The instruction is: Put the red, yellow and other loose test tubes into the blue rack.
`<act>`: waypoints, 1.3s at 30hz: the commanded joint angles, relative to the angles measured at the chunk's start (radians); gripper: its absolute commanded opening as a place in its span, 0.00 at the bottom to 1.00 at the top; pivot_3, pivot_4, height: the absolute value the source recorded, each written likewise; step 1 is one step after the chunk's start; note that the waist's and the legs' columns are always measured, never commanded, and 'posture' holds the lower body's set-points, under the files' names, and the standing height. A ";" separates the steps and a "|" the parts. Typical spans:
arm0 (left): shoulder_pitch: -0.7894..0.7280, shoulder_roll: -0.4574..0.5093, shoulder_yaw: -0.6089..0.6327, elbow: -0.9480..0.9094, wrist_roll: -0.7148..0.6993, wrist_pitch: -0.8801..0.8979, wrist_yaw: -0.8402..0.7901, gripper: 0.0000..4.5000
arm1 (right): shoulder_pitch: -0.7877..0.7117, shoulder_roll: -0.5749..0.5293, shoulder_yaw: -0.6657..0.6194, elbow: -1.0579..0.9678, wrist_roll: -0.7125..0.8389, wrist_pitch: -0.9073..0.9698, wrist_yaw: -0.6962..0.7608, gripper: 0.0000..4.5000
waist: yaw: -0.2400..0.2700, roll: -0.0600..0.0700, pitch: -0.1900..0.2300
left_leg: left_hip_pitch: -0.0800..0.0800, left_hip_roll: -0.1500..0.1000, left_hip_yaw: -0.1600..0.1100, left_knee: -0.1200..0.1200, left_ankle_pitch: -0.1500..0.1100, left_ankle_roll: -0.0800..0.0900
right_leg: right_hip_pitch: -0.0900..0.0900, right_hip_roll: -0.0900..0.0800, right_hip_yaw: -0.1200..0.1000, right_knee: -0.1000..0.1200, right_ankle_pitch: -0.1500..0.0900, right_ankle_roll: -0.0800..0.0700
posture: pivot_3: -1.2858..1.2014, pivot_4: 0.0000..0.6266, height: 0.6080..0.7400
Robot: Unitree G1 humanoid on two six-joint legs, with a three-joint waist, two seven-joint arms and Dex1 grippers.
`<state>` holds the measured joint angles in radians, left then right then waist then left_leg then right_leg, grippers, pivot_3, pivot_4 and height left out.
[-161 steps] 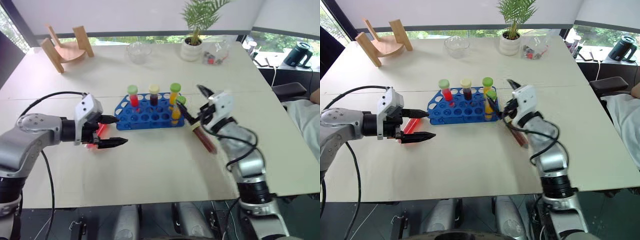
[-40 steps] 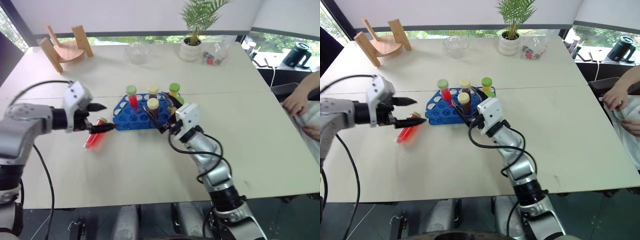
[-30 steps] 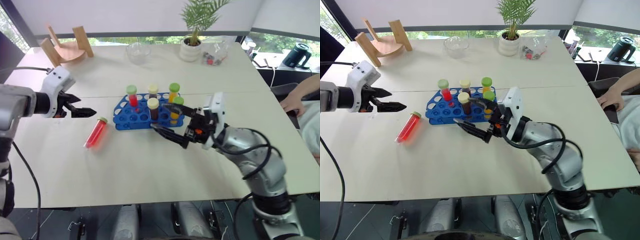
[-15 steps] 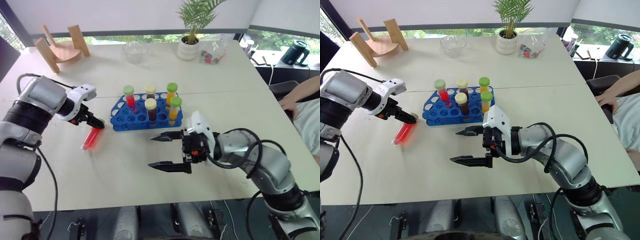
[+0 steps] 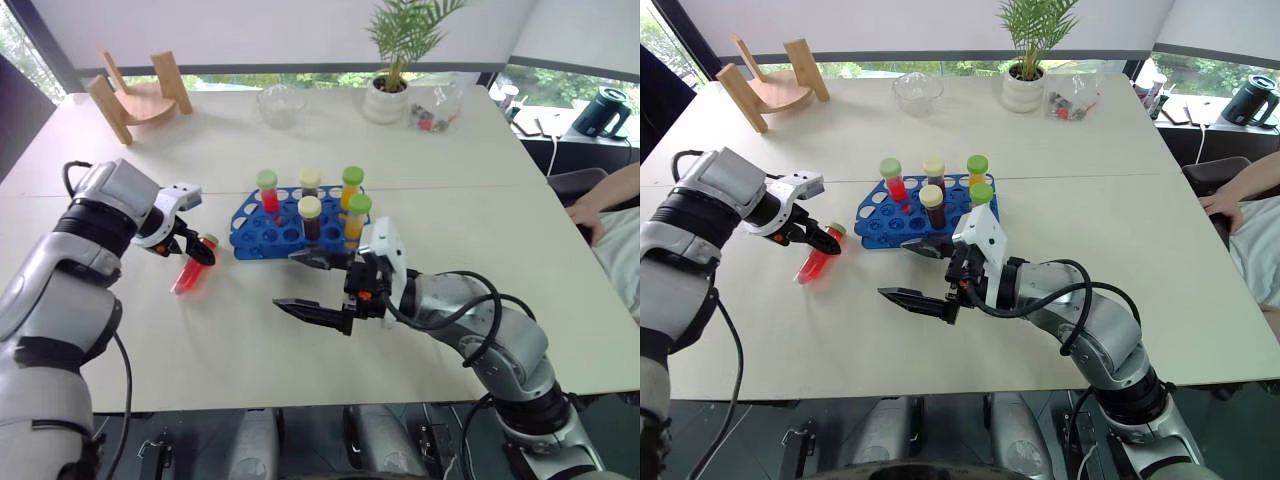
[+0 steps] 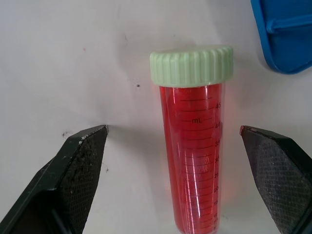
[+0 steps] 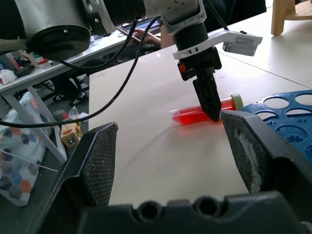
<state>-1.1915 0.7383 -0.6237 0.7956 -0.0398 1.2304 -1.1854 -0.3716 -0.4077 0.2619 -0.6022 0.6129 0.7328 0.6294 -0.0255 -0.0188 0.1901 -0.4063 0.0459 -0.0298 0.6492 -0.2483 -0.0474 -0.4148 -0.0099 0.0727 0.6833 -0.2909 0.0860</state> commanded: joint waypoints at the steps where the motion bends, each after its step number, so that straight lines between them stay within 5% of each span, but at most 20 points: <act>1: 0.017 -0.055 0.018 0.053 0.029 -0.076 0.024 1.00 | 0.000 0.017 -0.002 -0.006 0.005 -0.012 -0.002 0.82 | 0.007 0.001 -0.001 | 0.001 0.000 0.000 0.000 0.000 0.000 | 0.002 0.000 0.000 0.000 0.000 0.000 | 0.52 0.24 1.00; 2: 0.020 -0.067 0.027 0.070 0.041 -0.108 0.036 1.00 | 0.001 0.020 -0.002 0.002 0.002 -0.015 -0.002 0.82 | 0.011 0.002 -0.001 | 0.003 0.000 0.000 0.001 0.000 0.000 | 0.004 0.000 0.000 0.000 0.000 0.000 | 0.52 0.24 1.00; 5: 0.011 -0.105 0.050 0.121 0.060 -0.138 0.040 0.80 | 0.016 0.017 0.003 0.027 -0.027 -0.038 0.002 0.83 | 0.014 0.003 -0.002 | 0.012 -0.001 0.000 0.000 0.000 0.000 | 0.012 0.000 0.000 0.000 -0.003 -0.002 | 0.52 0.24 1.00; 11: 0.028 -0.129 0.073 0.113 0.087 -0.130 0.015 0.19 | 0.039 0.009 -0.004 0.045 -0.038 -0.049 0.016 0.83 | 0.014 0.003 -0.002 | 0.013 -0.002 0.000 -0.001 0.000 0.000 | 0.014 -0.001 0.001 -0.002 -0.003 0.001 | 0.52 0.24 1.00; 17: 0.018 -0.048 0.250 0.081 0.051 -0.183 0.071 0.18 | 0.056 -0.065 -0.051 0.018 -0.012 -0.016 0.064 0.83 | 0.014 0.003 -0.001 | 0.013 -0.002 0.000 -0.002 0.000 0.000 | 0.014 -0.002 0.001 -0.002 -0.003 0.002 | 0.52 0.24 1.00; 21: 0.221 0.102 0.784 -0.295 -0.308 -0.441 -0.105 0.18 | 0.059 -0.123 -0.153 0.033 0.035 -0.009 0.081 0.83 | 0.001 -0.002 0.002 | 0.004 0.000 -0.001 0.000 0.000 0.000 | 0.006 -0.001 0.000 -0.001 -0.002 0.001 | 0.52 0.24 1.00; 24: 0.347 0.055 0.963 -0.496 -0.419 -0.397 0.016 0.18 | 0.069 -0.102 -0.176 0.061 0.043 -0.007 0.061 0.83 | 0.005 -0.006 0.002 | -0.006 0.003 -0.003 -0.001 0.003 -0.005 | -0.005 -0.001 -0.003 0.000 0.000 -0.001 | 0.52 0.24 1.00; 27: 0.510 -0.109 1.072 -0.687 -0.480 -0.505 0.171 0.18 | 0.091 -0.111 -0.145 0.063 0.027 0.001 0.075 0.83 | 0.013 0.002 -0.002 | -0.004 0.001 -0.002 -0.002 0.002 -0.004 | -0.003 -0.003 -0.002 -0.001 -0.001 0.000 | 0.52 0.24 1.00; 32: 0.614 -0.374 1.018 -0.886 -0.487 -0.671 0.357 0.18 | 0.068 -0.074 -0.192 0.096 0.090 0.033 0.056 0.83 | 0.014 -0.010 0.003 | -0.002 -0.002 -0.003 0.003 0.003 -0.005 | 0.004 -0.004 -0.003 -0.003 0.000 0.003 | 0.52 0.24 1.00; 39: 0.676 -0.453 0.889 -0.801 -0.400 -0.896 0.402 0.18 | 0.055 -0.148 -0.198 0.082 0.125 0.079 0.110 0.83 | 0.008 -0.009 0.002 | 0.002 -0.002 -0.002 0.001 0.003 -0.006 | 0.006 -0.002 0.000 -0.005 0.003 0.005 | 0.52 0.24 1.00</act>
<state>-0.5175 0.2887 0.2872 -0.0062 -0.4495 0.3812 -0.7870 -0.2910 -0.5510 0.0857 -0.4925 0.7181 0.8157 0.7267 -0.0180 -0.0276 0.1924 -0.4045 0.0447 -0.0318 0.6490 -0.2452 -0.0529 -0.4094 -0.0110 0.0729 0.6788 -0.2883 0.0906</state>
